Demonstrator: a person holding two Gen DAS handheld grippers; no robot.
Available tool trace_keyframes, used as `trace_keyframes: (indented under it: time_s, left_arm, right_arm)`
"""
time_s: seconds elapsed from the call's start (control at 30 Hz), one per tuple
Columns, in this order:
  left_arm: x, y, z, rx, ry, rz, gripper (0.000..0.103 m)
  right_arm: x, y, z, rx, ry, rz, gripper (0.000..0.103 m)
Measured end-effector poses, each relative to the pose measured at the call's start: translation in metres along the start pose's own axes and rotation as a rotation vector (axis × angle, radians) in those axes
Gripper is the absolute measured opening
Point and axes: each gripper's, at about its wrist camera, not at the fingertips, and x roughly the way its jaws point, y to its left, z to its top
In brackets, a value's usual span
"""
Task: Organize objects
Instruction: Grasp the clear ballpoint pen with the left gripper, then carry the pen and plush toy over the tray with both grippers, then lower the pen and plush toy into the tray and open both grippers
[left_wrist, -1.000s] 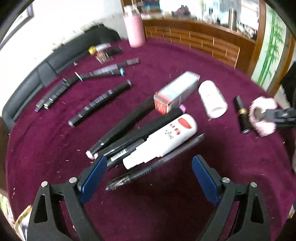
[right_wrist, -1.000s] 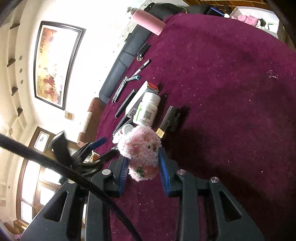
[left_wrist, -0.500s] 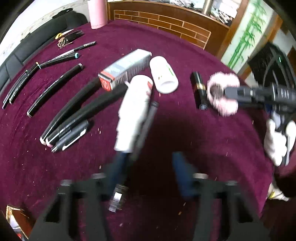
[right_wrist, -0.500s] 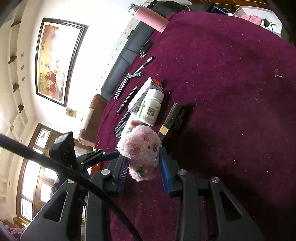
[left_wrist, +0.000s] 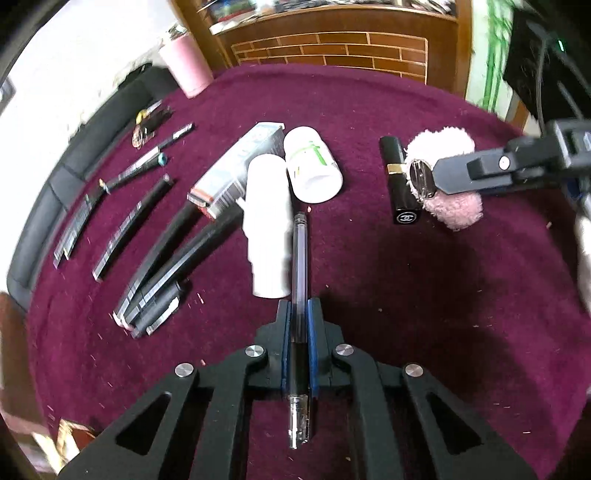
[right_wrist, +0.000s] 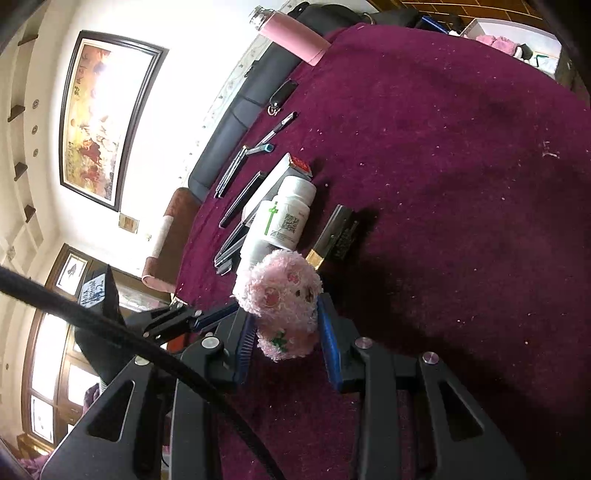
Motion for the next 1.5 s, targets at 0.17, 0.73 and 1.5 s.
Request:
trace_keyframes:
  time_s: [0.17, 0.73, 1.5]
  left_arm:
    - [-0.028, 0.033, -0.017, -0.183, -0.063, -0.074, 0.005]
    - [-0.167, 0.154, -0.194, -0.717, -0.294, -0.027, 0.006]
    - [-0.134, 0.218, -0.333, -1.045, -0.164, 0.058, 0.006]
  right_arm:
    - [0.001, 0.011, -0.004, -0.056, -0.001, -0.025, 0.031]
    - [0.073, 0.177, -0.068, -0.327, 0.276, 0.152, 0.030]
    - [0.266, 0.297, -0.208, -0.641, 0.633, -0.064, 0.032]
